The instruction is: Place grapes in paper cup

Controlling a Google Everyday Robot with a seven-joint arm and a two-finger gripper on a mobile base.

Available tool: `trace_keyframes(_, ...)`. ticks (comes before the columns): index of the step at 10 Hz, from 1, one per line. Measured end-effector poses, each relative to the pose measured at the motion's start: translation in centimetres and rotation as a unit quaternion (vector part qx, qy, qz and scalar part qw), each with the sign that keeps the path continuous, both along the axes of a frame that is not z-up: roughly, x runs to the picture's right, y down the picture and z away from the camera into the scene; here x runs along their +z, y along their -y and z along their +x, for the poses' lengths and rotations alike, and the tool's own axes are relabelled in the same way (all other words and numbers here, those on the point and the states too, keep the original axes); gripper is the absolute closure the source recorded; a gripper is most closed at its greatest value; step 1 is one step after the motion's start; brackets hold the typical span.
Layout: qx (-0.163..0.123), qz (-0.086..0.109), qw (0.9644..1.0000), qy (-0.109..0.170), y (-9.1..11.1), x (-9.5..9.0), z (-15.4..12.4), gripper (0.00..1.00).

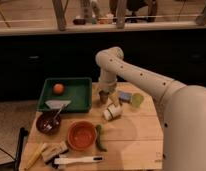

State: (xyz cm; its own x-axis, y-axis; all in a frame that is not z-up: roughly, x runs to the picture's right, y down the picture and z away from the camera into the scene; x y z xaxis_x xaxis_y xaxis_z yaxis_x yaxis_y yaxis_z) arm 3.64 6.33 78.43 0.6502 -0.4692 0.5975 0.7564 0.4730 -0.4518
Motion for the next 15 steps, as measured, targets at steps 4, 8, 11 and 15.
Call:
trace_keyframes(4, 0.003, 0.000, 1.0000, 0.003, 0.10, 0.04, 0.51, 0.20)
trace_keyframes(8, 0.005, 0.004, 0.9999, 0.016, 0.18, 0.10, 0.77, 0.20)
trace_keyframes(11, 0.005, 0.007, 0.9997, 0.024, 0.29, 0.14, 0.90, 0.20)
trace_keyframes(15, 0.005, 0.007, 0.9996, 0.025, 0.30, 0.13, 0.79, 0.20)
